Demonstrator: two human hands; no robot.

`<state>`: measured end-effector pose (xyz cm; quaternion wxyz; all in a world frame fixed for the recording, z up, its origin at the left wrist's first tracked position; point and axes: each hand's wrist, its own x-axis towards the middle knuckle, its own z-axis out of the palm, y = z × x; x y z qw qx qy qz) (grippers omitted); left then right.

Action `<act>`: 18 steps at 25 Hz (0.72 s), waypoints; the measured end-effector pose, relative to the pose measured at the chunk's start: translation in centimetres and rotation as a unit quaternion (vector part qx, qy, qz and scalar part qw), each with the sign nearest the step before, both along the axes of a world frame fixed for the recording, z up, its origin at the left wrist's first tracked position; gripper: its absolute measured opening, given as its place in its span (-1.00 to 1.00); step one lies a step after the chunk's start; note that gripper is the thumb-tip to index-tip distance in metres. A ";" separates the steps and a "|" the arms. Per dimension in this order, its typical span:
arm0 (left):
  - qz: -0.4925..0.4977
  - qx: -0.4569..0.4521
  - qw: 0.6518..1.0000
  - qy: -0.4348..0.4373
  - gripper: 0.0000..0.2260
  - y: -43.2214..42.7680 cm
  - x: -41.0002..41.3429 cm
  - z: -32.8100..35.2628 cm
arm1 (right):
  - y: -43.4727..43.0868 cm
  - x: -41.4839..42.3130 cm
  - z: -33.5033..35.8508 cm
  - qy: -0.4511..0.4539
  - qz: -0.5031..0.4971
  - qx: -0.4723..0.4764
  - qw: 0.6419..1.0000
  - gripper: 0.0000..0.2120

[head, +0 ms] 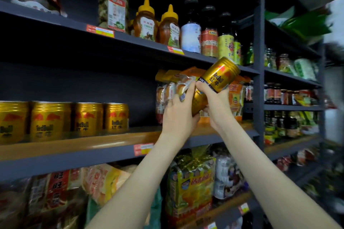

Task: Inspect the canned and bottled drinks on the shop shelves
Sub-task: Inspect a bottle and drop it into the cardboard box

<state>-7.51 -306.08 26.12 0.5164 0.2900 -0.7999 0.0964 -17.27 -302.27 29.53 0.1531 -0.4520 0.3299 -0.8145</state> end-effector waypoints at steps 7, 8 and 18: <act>-0.119 0.120 0.982 -0.085 -0.19 6.9 -7.8 -6.8 | 8.6 -10.2 -7.8 -0.058 -0.126 0.022 0.990 -0.44; -0.154 0.159 0.970 -0.105 -0.19 7.7 -9.4 -8.9 | 10.1 -12.0 -10.4 -0.065 -0.151 0.056 0.985 -0.43; -0.204 0.508 0.740 -0.390 -0.19 11.6 -21.6 -49.1 | 23.4 -19.4 -54.6 -0.239 -0.304 0.495 0.778 -0.56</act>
